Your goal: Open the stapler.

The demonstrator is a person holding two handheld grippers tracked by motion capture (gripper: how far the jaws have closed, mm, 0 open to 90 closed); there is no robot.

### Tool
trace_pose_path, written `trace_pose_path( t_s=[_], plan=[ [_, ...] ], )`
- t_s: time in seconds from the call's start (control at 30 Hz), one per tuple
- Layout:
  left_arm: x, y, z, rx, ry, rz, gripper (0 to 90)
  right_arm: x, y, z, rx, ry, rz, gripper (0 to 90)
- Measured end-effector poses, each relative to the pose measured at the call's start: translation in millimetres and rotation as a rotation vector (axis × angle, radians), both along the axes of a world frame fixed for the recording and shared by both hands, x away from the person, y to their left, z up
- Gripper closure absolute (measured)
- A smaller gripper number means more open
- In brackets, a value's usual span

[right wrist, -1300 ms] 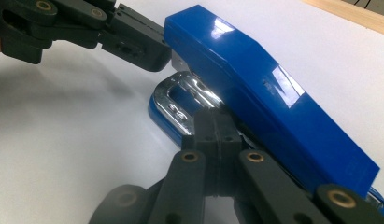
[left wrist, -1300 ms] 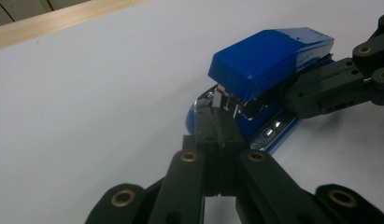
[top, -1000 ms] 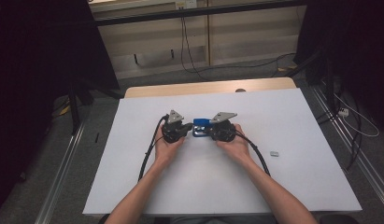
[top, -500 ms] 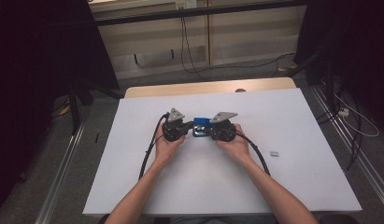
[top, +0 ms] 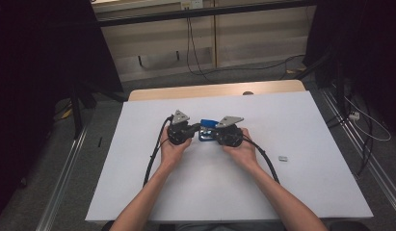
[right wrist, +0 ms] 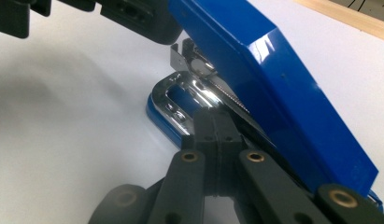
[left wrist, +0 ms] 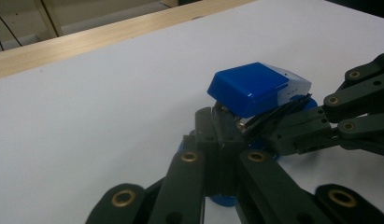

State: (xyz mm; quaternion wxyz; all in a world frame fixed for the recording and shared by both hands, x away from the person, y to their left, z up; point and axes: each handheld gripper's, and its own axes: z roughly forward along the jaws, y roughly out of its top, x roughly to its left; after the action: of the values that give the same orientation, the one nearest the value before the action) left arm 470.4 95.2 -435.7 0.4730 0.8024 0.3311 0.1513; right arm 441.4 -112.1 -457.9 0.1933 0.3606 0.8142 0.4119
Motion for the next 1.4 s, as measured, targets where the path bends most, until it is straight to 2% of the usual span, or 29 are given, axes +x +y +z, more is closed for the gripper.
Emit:
trace_pose_path(
  t_s=[0.17, 0.23, 0.33, 0.8, 0.9, 0.93, 1.2, 1.3, 1.4],
  plan=[
    [-0.5, -1.3, 2.8, -0.013, -0.003, 0.004, 90.0, 0.1, -0.3, 0.1, 0.003, 0.004, -0.001, 90.0],
    [-1.7, -2.2, 3.5, -0.001, -0.008, 0.007, 90.0, 0.0, -0.5, 0.2, 0.003, 0.002, -0.002, 90.0],
    [-1.0, -2.4, 3.3, -0.022, -0.005, 0.012, 90.0, -0.3, -0.5, 0.3, 0.003, -0.002, -0.005, 90.0],
    [-1.5, -5.2, 7.7, -0.031, -0.020, 0.015, 90.0, -0.1, -1.2, 0.6, 0.010, -0.003, -0.006, 90.0],
    [-1.2, -5.8, 8.5, -0.035, -0.021, 0.019, 90.0, -0.2, -2.1, 1.1, 0.023, -0.004, -0.012, 90.0],
    [-1.0, -6.1, 8.6, -0.039, -0.022, 0.019, 90.0, -0.3, -2.3, 2.1, 0.043, -0.001, -0.014, 90.0],
    [-0.2, -7.4, 11.4, -0.054, -0.022, 0.017, 90.0, -3.5, 4.3, 13.8, 0.072, -0.051, -0.013, 90.0],
    [-2.2, -10.5, 13.3, -0.038, -0.050, 0.023, 90.0, -2.8, 7.6, 15.4, 0.074, -0.062, -0.018, 90.0],
    [-1.3, -10.6, 14.3, -0.061, -0.035, 0.022, 90.0, -0.4, 12.7, 16.6, 0.086, -0.075, -0.026, 90.0]
  ],
)
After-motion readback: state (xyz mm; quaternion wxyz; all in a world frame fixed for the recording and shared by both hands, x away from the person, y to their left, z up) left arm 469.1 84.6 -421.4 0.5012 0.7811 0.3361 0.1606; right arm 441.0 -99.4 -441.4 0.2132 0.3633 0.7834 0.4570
